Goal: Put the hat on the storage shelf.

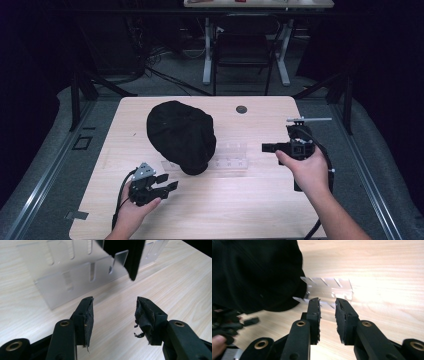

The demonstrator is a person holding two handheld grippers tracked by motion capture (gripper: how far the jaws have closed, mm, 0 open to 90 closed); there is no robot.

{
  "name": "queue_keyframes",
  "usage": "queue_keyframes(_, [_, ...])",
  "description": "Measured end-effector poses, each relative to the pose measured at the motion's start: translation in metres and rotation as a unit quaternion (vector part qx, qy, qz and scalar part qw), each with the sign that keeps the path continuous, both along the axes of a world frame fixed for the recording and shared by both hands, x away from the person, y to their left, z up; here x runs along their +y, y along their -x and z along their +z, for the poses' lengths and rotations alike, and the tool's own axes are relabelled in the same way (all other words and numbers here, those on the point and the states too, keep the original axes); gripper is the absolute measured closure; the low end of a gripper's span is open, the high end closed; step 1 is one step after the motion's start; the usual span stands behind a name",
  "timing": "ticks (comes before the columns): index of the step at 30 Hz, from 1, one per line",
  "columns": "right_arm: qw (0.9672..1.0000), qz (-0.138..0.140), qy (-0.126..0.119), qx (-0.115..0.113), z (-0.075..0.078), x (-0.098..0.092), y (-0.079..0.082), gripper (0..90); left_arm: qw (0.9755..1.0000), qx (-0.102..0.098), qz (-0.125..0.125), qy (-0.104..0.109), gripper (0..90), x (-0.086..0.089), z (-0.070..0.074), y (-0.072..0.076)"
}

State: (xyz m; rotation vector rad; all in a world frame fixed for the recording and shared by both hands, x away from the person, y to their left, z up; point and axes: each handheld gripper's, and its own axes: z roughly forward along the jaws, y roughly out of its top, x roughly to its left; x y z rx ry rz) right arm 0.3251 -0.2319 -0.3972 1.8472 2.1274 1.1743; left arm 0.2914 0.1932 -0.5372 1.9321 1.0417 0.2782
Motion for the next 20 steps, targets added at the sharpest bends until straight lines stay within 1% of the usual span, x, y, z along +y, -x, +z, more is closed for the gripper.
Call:
queue_keyframes(2, [1.0000, 0.002, 0.006, -0.004, -0.009, -0.001, 0.006, 72.8, 1.0000, 0.002, 0.004, -0.004, 48.9, 0.008, 0.000, 0.001])
queue_keyframes(4, [0.9999, 0.003, 0.012, -0.008, -0.019, -0.002, 0.013, 71.8, 0.9999, -0.002, 0.007, -0.011, 48.7, 0.013, -0.001, 0.003])
queue_keyframes(5, [0.9998, 0.007, 0.015, -0.010, -0.024, -0.003, 0.017, 71.3, 0.9999, -0.002, 0.010, -0.010, 48.6, 0.016, -0.002, 0.004])
queue_keyframes(6, [0.9999, 0.007, 0.012, -0.010, -0.030, -0.004, 0.020, 71.1, 0.9999, -0.001, 0.010, -0.011, 48.5, 0.020, -0.003, 0.004])
queue_keyframes(8, [0.9997, 0.006, 0.011, -0.021, -0.042, -0.006, 0.028, 69.9, 0.9998, -0.002, 0.017, -0.005, 48.6, 0.025, -0.006, 0.005])
queue_keyframes(9, [0.9996, 0.006, 0.015, -0.023, -0.047, -0.007, 0.031, 69.3, 0.9998, -0.002, 0.020, 0.001, 48.6, 0.028, -0.009, 0.005])
queue_keyframes(11, [0.9990, 0.001, 0.027, -0.036, -0.061, -0.009, 0.038, 68.0, 0.9997, -0.002, 0.025, 0.005, 48.8, 0.032, -0.013, 0.006])
queue_keyframes(12, [0.9988, -0.003, 0.028, -0.041, -0.067, -0.009, 0.041, 67.5, 0.9997, -0.001, 0.024, 0.006, 49.1, 0.033, -0.013, 0.006])
queue_keyframes(15, [0.9981, -0.007, 0.033, -0.052, -0.084, -0.013, 0.049, 66.1, 0.9994, -0.007, 0.032, 0.012, 49.2, 0.038, -0.012, 0.006])
queue_keyframes(16, [0.9975, -0.009, 0.037, -0.059, -0.090, -0.014, 0.051, 65.4, 0.9992, -0.008, 0.035, 0.019, 49.2, 0.040, -0.012, 0.005])
queue_keyframes(18, [0.9952, -0.011, 0.061, -0.076, -0.104, -0.017, 0.057, 64.3, 0.9989, -0.011, 0.040, 0.024, 49.3, 0.042, -0.013, 0.004])
queue_keyframes(19, [0.9939, -0.018, 0.068, -0.084, -0.110, -0.017, 0.059, 63.7, 0.9988, -0.012, 0.042, 0.023, 49.3, 0.043, -0.013, 0.004])
queue_keyframes(20, [0.9929, -0.020, 0.073, -0.092, -0.115, -0.019, 0.061, 62.8, 0.9988, -0.012, 0.042, 0.023, 49.3, 0.043, -0.013, 0.004])
